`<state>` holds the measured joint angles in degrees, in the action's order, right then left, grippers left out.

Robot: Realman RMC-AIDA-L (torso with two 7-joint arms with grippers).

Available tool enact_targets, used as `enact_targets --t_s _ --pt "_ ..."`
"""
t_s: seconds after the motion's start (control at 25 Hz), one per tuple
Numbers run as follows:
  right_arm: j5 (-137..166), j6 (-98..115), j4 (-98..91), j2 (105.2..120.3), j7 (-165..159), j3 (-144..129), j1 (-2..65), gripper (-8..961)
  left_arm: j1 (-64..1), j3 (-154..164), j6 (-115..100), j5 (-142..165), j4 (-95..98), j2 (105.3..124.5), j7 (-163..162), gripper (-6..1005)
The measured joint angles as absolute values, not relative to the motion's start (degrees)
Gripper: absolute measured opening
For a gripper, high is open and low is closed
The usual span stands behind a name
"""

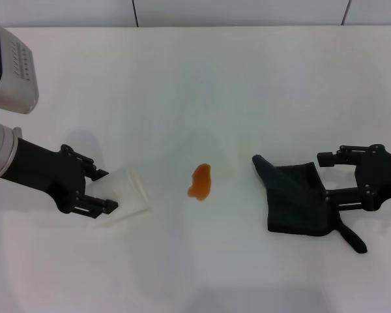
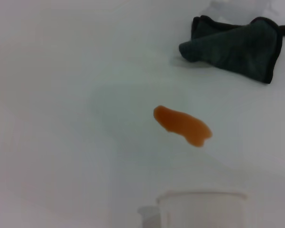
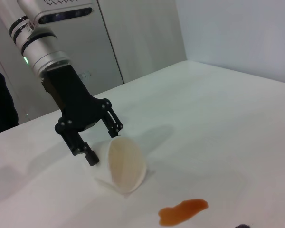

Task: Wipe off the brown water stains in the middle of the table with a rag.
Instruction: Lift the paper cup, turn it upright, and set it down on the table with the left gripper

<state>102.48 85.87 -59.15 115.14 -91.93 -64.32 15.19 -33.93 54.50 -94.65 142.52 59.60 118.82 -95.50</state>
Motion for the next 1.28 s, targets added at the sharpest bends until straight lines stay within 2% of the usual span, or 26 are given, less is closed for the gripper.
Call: enact_targets --t_s 0.36,0.72,0.8,1.28 --pt "102.5 86.1 -59.2 115.13 -91.9 -64.2 15.2 829 -31.9 51.6 -92.8 135.1 61.1 118.82 -94.9 601" --pt "102.5 86.1 -59.2 115.13 -92.1 -64.2 15.2 829 -26.6 49.3 -86.9 119.6 60.7 119.09 -90.6 601" --pt "102.5 86.1 -59.2 115.13 -92.1 -64.3 15.3 829 -24.4 49.5 -85.2 113.1 59.3 119.16 -87.5 601" --pt "102.5 85.9 -58.1 115.13 -92.1 -64.5 15.5 830 -20.4 49.6 -81.1 98.6 48.6 119.27 -73.7 602"
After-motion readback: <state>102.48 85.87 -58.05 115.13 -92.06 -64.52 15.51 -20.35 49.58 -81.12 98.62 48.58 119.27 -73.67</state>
